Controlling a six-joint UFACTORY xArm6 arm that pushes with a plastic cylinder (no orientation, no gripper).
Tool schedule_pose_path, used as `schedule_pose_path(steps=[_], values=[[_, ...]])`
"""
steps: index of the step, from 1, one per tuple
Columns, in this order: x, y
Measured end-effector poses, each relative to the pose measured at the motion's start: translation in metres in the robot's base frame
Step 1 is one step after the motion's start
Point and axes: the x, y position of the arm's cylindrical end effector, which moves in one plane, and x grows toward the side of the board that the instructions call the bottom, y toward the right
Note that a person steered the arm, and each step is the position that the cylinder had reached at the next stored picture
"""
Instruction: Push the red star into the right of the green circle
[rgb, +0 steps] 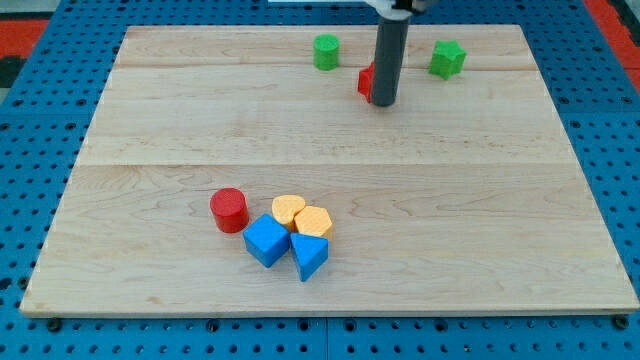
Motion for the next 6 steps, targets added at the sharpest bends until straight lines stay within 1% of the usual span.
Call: schedule_pose_path(steps=[1, 2, 3, 4, 5, 6], values=[[-0.033, 0.0], [-0.048, 0.007], [-0.058, 0.051], [-0.072, 0.045], [-0.073, -0.027], [-0.07, -0.047]])
